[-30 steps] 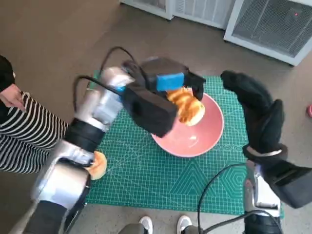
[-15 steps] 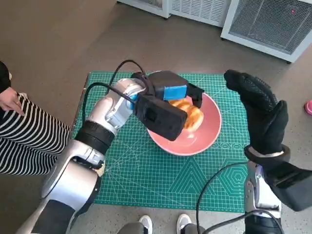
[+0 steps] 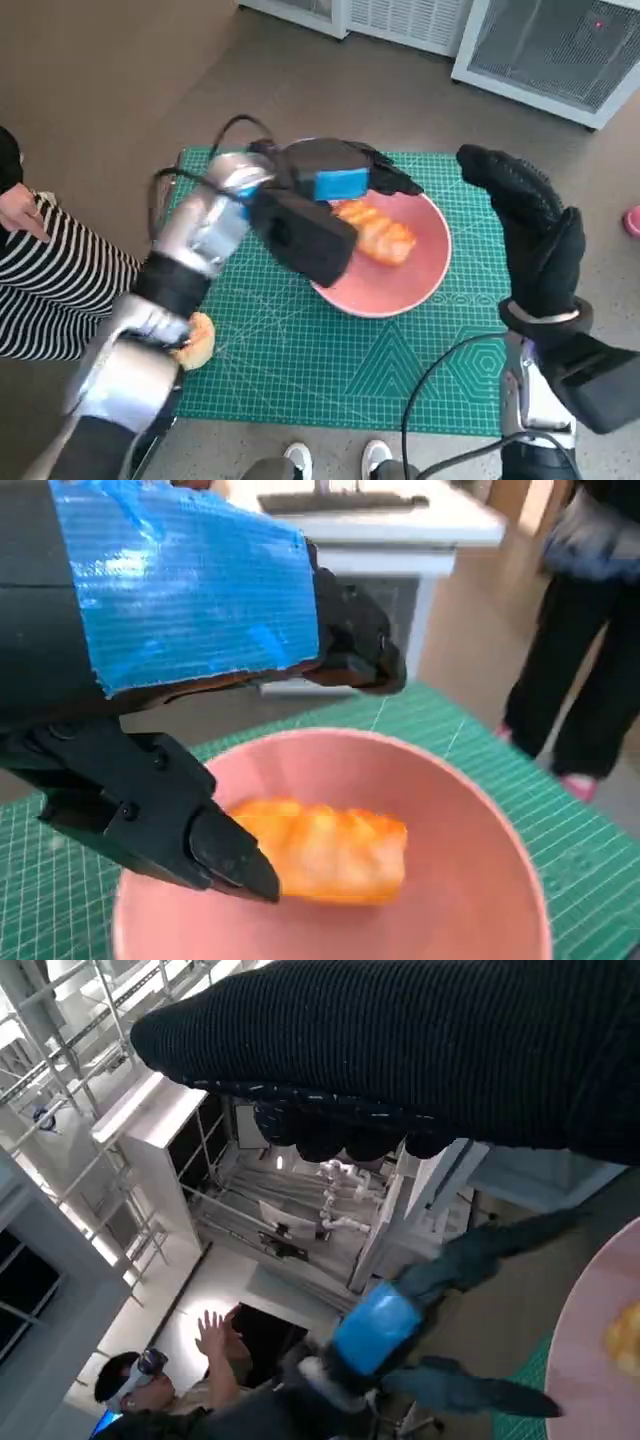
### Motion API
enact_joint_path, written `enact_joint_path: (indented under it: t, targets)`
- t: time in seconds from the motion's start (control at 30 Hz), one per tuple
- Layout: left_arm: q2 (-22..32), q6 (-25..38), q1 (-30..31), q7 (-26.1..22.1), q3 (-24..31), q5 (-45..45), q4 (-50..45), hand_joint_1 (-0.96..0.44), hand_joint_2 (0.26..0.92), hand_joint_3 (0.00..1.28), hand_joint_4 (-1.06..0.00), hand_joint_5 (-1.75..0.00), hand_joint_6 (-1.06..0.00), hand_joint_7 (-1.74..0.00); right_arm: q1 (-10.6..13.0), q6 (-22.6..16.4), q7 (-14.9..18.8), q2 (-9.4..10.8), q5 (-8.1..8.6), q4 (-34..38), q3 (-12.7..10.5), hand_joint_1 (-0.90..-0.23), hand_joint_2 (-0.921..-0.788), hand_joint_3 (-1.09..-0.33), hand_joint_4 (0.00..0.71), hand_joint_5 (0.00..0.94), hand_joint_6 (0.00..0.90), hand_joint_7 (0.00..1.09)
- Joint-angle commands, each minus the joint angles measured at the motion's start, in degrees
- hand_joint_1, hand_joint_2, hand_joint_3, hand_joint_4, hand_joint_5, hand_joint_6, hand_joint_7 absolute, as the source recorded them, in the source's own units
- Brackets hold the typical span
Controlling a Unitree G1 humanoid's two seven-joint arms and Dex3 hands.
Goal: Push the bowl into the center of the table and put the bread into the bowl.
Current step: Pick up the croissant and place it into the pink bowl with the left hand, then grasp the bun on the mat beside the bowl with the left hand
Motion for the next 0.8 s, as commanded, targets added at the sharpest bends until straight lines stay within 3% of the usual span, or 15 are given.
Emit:
enact_joint_path:
  t: [0.03, 0.43, 0.8]
  targets:
    - [8.71, 0.65, 5.75, -3.46, 5.40, -3.68, -12.18, -0.27, 0.748, 0.01, -0.14, -0.01, -0.31, -0.04, 1.43, 0.92, -0.42, 0.21, -0.14, -0.16, 0.20, -0.670, -0.921, -0.699, 0.161, 0.000, 0.034, 0.48]
    - [25.84, -1.43, 18.80, -11.86, 17.57, -15.23, -26.07, -0.40, 0.777, 0.02, -0.17, -0.01, -0.35, -0.04, 1.48, 0.99, -0.31, 0.48, 0.19, -0.24, 0.32, -0.670, -0.921, -0.699, 0.161, 0.000, 0.036, 0.48]
    - [35.39, -3.26, 31.71, -19.51, 24.68, -25.46, -28.73, -0.32, 0.744, 0.01, -0.21, -0.02, -0.38, -0.06, 1.08, 0.53, 0.92, 0.55, 1.60, 0.95, 0.35, -0.668, -0.921, -0.701, 0.155, 0.000, 0.035, 0.47]
